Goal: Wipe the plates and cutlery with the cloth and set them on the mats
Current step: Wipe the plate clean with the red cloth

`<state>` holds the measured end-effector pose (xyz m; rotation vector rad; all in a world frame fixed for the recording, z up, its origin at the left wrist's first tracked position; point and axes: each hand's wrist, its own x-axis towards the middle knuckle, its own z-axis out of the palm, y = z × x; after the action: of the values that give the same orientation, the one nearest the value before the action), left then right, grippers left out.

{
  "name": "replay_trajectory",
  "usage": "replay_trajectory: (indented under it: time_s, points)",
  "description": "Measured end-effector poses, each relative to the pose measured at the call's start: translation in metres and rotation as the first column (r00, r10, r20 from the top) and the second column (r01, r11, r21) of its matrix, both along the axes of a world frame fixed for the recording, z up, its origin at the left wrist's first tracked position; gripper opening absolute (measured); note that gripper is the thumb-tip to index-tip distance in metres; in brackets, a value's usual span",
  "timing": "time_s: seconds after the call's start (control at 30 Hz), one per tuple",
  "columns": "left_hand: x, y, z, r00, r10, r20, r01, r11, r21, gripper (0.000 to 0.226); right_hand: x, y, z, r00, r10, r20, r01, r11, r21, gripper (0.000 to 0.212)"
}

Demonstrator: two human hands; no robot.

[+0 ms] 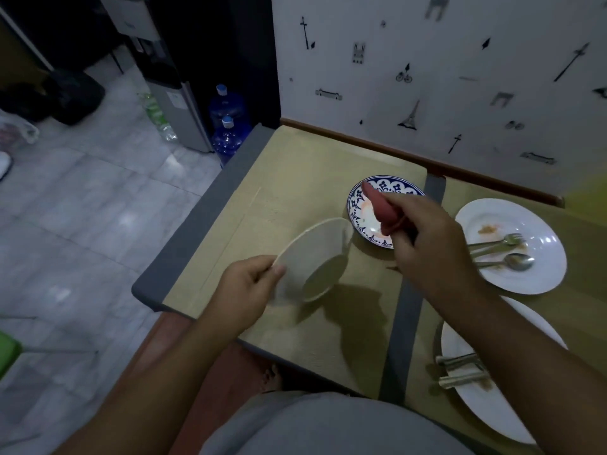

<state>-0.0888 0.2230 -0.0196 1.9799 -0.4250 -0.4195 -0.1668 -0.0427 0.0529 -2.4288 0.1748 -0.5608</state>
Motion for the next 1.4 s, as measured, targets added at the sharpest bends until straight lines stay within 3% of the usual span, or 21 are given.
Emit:
replay_trajectory:
  time_s: [0.07, 0.13, 0.2, 0.3, 0.4, 0.53, 0.63, 0.7, 0.83, 0.97, 1.03, 1.1, 1.17, 1.23, 1.27, 1.33, 1.4]
  points:
    - [-0.011, 0.001, -0.004, 0.967, 0.127, -0.222, -0.145, 0.987, -0.068, 0.02, -0.009, 0.009, -0.013, 0.999, 0.01, -0.037, -0.008, 0.998, 0.06, 0.061]
    - [-0.022, -0.004, -0.006, 0.868, 0.208, -0.451, -0.291, 0.949, -0.123, 0.021, -0.019, 0.031, -0.035, 0.988, 0.121, -0.093, -0.111, 0.988, 0.105, 0.062]
    - [-0.033, -0.012, -0.006, 0.75, 0.211, -0.627, -0.374, 0.917, -0.139, 0.025, -0.026, 0.055, -0.058, 0.958, 0.257, -0.13, -0.257, 0.966, 0.021, 0.048]
    - [-0.04, -0.02, -0.007, 0.601, 0.147, -0.786, -0.485, 0.848, -0.212, 0.031, -0.028, 0.075, -0.078, 0.877, 0.435, -0.206, -0.469, 0.867, -0.169, 0.05]
    - [-0.039, -0.017, -0.008, 0.55, 0.096, -0.83, -0.532, 0.806, -0.26, 0.032, -0.006, 0.069, -0.074, 0.867, 0.436, -0.241, -0.477, 0.866, -0.148, 0.06]
    - [-0.037, -0.011, -0.009, 0.532, 0.057, -0.845, -0.549, 0.783, -0.293, 0.03, 0.025, 0.056, -0.076, 0.953, 0.209, -0.22, -0.213, 0.977, 0.006, 0.054]
    - [-0.035, -0.006, -0.012, 0.507, 0.061, -0.86, -0.594, 0.747, -0.298, 0.029, 0.012, 0.047, -0.076, 0.949, 0.139, -0.282, -0.09, 0.98, 0.18, 0.046]
    - [-0.033, -0.002, -0.015, 0.472, 0.068, -0.879, -0.641, 0.711, -0.289, 0.029, -0.009, 0.046, -0.081, 0.942, 0.114, -0.316, -0.049, 0.977, 0.207, 0.042]
    - [-0.025, -0.002, -0.022, 0.429, 0.09, -0.899, -0.678, 0.689, -0.255, 0.029, -0.03, 0.077, -0.092, 0.917, 0.181, -0.357, -0.142, 0.981, 0.131, 0.053]
    - [-0.019, -0.003, -0.022, 0.49, 0.119, -0.863, -0.587, 0.777, -0.226, 0.033, -0.01, 0.099, -0.087, 0.892, 0.353, -0.281, -0.373, 0.928, -0.016, 0.053]
    - [-0.014, -0.001, -0.014, 0.571, 0.136, -0.81, -0.529, 0.815, -0.236, 0.029, 0.008, 0.097, -0.084, 0.912, 0.309, -0.271, -0.319, 0.948, 0.008, 0.051]
    - [-0.003, 0.004, -0.005, 0.713, 0.159, -0.683, -0.425, 0.873, -0.241, 0.026, 0.021, 0.092, -0.079, 0.941, 0.204, -0.269, -0.189, 0.979, 0.081, 0.055]
    - [0.011, 0.009, 0.003, 0.887, 0.166, -0.431, -0.261, 0.95, -0.172, 0.025, 0.027, 0.085, -0.074, 0.956, 0.145, -0.256, -0.123, 0.988, 0.097, 0.06]
    - [0.022, 0.014, 0.008, 0.991, 0.102, -0.084, -0.109, 0.991, -0.073, 0.025, 0.028, 0.08, -0.067, 0.964, 0.132, -0.23, -0.114, 0.989, 0.089, 0.064]
    - [0.026, 0.017, 0.009, 0.991, 0.054, 0.118, -0.052, 0.998, -0.024, 0.024, 0.029, 0.079, -0.065, 0.967, 0.139, -0.213, -0.125, 0.989, 0.079, 0.064]
    - [0.033, 0.026, 0.005, 0.875, -0.06, 0.48, 0.021, 0.996, 0.088, 0.024, 0.031, 0.079, -0.063, 0.969, 0.159, -0.189, -0.151, 0.987, 0.056, 0.063]
    - [0.04, 0.037, -0.006, 0.742, -0.131, 0.658, 0.016, 0.984, 0.178, 0.026, 0.032, 0.081, -0.066, 0.971, 0.157, -0.178, -0.154, 0.988, 0.032, 0.063]
